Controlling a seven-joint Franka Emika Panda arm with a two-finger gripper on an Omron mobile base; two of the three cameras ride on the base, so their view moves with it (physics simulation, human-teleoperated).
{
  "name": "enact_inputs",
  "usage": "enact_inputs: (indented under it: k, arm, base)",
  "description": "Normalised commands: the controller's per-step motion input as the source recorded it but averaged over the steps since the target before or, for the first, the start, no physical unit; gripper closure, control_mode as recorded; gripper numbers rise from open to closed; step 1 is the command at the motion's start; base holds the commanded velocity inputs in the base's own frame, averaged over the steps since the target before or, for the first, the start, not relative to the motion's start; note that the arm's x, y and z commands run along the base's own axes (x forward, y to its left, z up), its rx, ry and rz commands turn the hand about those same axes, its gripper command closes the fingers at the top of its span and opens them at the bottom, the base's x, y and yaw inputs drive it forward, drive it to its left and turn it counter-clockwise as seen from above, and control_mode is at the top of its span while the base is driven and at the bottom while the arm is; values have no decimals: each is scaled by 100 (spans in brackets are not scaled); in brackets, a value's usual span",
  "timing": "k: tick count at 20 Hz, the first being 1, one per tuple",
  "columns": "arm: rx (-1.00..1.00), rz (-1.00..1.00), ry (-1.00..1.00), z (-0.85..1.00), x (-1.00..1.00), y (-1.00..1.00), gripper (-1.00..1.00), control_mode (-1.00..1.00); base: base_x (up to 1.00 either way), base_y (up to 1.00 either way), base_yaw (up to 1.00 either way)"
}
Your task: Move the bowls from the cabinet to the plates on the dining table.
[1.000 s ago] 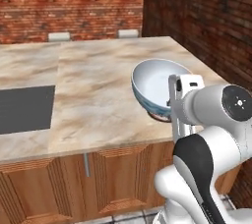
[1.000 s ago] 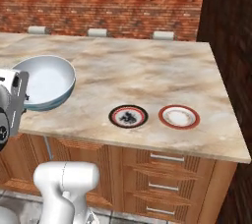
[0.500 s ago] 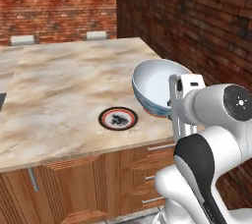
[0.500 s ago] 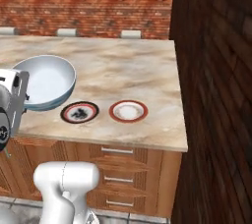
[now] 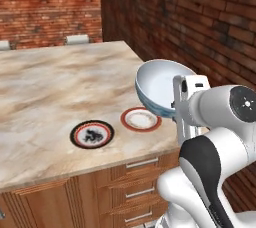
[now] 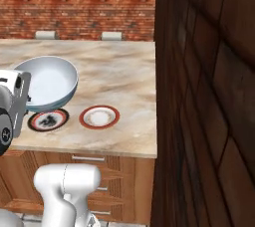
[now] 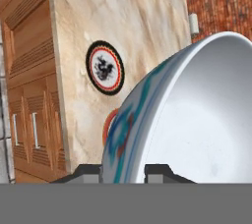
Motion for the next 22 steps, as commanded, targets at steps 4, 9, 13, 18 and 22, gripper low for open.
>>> enact_inputs:
  k: [4,9,13,18,22]
  arm:
    - [0,0,0,0,0,0,100,100]
    - [0,0,0,0,0,0,100,100]
    - [0,0,0,0,0,0,100,100]
    - [0,0,0,0,0,0,100,100]
    - [0,0,0,0,0,0,100,100]
  base:
    - [49,-1,-7]
    - [25,0,-6]
    - [-1,0,0]
    - [0,0,-1]
    - [0,0,-1]
